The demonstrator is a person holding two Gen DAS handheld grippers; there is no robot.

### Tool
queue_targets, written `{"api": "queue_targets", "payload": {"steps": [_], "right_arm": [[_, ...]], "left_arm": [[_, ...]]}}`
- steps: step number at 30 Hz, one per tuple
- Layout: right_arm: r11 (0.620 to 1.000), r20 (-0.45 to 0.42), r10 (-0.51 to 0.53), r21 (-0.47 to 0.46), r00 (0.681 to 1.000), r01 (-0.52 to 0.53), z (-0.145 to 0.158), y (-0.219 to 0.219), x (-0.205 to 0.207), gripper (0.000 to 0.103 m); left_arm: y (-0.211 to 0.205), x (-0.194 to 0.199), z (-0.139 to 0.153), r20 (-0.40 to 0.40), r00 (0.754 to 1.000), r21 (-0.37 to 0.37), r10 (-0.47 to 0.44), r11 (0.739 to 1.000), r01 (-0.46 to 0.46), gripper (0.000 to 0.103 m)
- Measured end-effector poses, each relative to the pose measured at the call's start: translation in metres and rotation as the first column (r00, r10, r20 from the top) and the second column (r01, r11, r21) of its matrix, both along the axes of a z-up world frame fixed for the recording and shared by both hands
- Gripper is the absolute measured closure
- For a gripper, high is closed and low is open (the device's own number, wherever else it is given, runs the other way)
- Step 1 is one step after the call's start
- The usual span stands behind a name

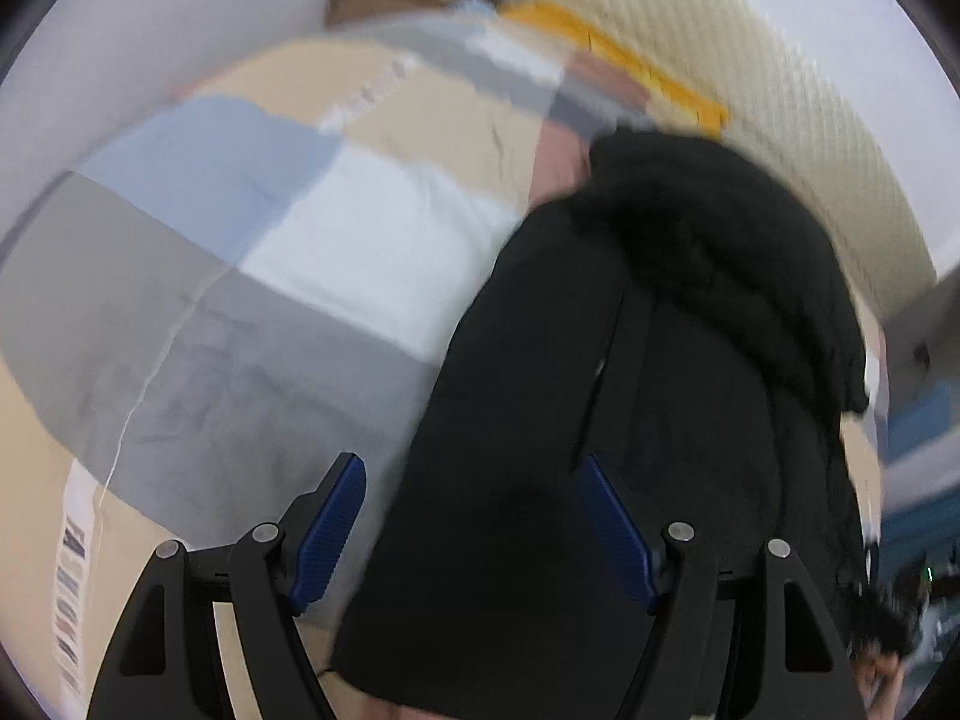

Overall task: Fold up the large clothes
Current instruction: 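Close the right tool on the hem while the left tool grips the hem too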

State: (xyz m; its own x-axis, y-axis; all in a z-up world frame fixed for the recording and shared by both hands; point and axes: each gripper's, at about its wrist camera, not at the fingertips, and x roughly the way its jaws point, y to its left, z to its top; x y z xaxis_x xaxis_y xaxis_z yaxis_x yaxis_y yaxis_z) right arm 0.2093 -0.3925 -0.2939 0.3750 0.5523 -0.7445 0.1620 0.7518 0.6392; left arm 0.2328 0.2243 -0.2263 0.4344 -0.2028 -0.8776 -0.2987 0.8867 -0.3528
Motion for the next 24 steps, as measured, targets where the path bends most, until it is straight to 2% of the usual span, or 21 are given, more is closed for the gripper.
{"api": "queue_targets", "payload": {"steps": [1, 3, 5, 8, 10, 13, 18, 20, 22, 24], "right_arm": [[1.000, -0.028, -0.004, 0.013, 1.000, 0.005, -0.005, -0.005, -0.001, 0.073], [0.998, -0.071, -0.024, 0.049, 0.997, 0.028, -0.016, -0.010, 0.001, 0.070], [0.997, -0.087, -0.050, 0.061, 0.995, 0.056, -0.020, -0.014, 0.000, 0.058], [0.994, -0.086, -0.107, 0.020, 0.991, 0.109, -0.021, -0.017, -0.002, 0.037], [0.993, -0.096, -0.118, -0.011, 0.988, 0.118, -0.022, -0.018, -0.003, 0.031], [0.992, -0.118, -0.120, -0.037, 0.986, 0.117, -0.027, -0.016, -0.002, 0.030], [0.989, -0.142, -0.130, -0.083, 0.981, 0.120, -0.031, -0.017, 0.000, 0.021], [0.992, -0.155, -0.096, -0.097, 0.983, 0.082, -0.035, -0.010, 0.004, 0.019], [0.997, -0.186, -0.041, -0.072, 0.982, 0.028, -0.041, -0.001, 0.009, 0.011], [1.000, -0.195, 0.000, -0.024, 0.981, -0.004, -0.044, 0.006, 0.012, 0.008]], "left_arm": [[0.003, 0.001, -0.007, -0.022, 1.000, -0.038, -0.018, 0.999, 0.017, 0.029], [0.016, 0.003, -0.028, -0.085, 0.994, -0.167, -0.066, 0.985, 0.051, 0.029], [0.019, 0.000, -0.040, -0.105, 0.990, -0.215, -0.097, 0.974, 0.072, 0.029], [0.015, 0.000, -0.049, -0.100, 0.984, -0.220, -0.149, 0.967, 0.125, 0.025], [0.011, 0.000, -0.054, -0.090, 0.980, -0.246, -0.178, 0.957, 0.152, 0.024], [0.011, 0.002, -0.064, -0.095, 0.978, -0.282, -0.185, 0.947, 0.152, 0.022], [0.017, -0.002, -0.081, -0.095, 0.981, -0.339, -0.171, 0.932, 0.130, 0.016], [0.016, -0.001, -0.084, -0.085, 0.980, -0.352, -0.178, 0.926, 0.138, 0.016], [0.017, 0.001, -0.087, -0.078, 0.980, -0.375, -0.182, 0.916, 0.141, 0.016], [0.015, 0.002, -0.086, -0.043, 0.979, -0.430, -0.197, 0.889, 0.160, 0.017]]}}
